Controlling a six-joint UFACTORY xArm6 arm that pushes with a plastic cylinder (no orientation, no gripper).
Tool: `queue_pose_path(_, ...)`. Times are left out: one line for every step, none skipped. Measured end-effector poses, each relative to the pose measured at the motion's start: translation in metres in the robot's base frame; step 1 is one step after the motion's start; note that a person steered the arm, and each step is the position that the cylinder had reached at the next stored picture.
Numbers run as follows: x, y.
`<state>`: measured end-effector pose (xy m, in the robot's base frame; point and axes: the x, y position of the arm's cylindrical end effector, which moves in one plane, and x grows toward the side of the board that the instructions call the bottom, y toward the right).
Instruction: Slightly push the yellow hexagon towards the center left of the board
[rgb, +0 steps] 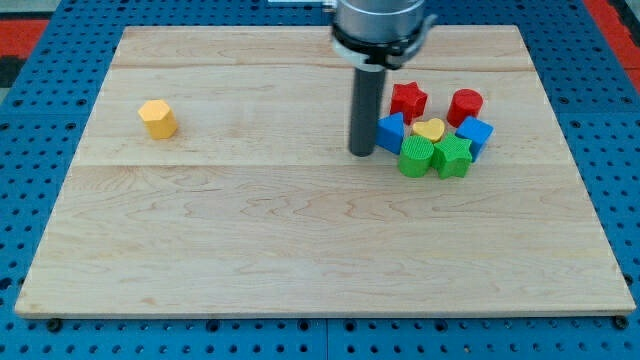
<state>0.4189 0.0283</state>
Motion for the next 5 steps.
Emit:
queue_pose_path(-0.029, -0.031)
queue_pose_path(-0.051, -0.051)
queue_pose_path(-0.041, -0.094)
queue_pose_path(-0.043, -0.142)
queue_pose_path(-0.043, -0.186)
